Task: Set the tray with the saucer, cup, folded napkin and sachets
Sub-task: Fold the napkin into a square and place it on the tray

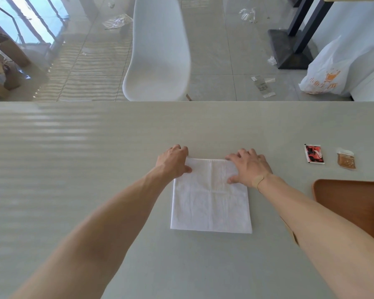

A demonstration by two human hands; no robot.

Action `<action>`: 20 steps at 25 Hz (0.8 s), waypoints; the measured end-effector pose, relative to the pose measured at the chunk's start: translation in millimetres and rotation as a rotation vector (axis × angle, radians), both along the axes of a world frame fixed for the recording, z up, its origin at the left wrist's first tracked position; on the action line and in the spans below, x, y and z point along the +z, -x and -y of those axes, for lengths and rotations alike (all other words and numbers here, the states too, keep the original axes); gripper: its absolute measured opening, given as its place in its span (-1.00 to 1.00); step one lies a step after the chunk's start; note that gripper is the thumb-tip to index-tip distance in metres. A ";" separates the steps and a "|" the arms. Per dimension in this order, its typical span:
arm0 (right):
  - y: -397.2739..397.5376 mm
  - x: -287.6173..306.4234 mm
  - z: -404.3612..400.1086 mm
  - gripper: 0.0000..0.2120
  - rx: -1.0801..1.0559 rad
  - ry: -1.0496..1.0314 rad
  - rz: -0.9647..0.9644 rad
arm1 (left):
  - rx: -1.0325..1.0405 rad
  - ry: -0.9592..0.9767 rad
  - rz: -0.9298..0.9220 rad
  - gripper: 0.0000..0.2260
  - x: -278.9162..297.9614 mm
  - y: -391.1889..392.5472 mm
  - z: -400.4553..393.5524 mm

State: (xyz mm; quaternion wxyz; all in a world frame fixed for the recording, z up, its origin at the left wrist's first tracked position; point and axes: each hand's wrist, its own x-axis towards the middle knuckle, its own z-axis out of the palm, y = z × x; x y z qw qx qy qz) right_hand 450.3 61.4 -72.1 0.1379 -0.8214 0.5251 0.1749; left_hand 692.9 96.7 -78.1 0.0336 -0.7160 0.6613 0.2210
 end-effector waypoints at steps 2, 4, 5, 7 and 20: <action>0.8 0.0 1.5 -0.31 -0.003 0.007 0.006 | -0.063 0.064 -0.029 -0.70 0.6 -1.6 -2.5; 1.6 0.7 1.8 -0.32 -0.037 -0.004 0.031 | -0.086 0.157 -0.093 -0.81 2.5 -4.8 -11.4; 2.2 1.0 1.1 -0.35 -0.053 -0.002 0.047 | -0.091 0.206 -0.131 -0.82 4.2 -6.7 -16.3; 3.8 1.0 -3.0 -0.47 -0.043 0.037 0.076 | -0.111 0.276 -0.189 -0.84 8.3 -11.4 -25.6; 34.9 41.0 -79.8 -0.84 -0.124 0.257 0.524 | -0.131 0.487 -0.269 -0.95 41.6 -24.3 -98.9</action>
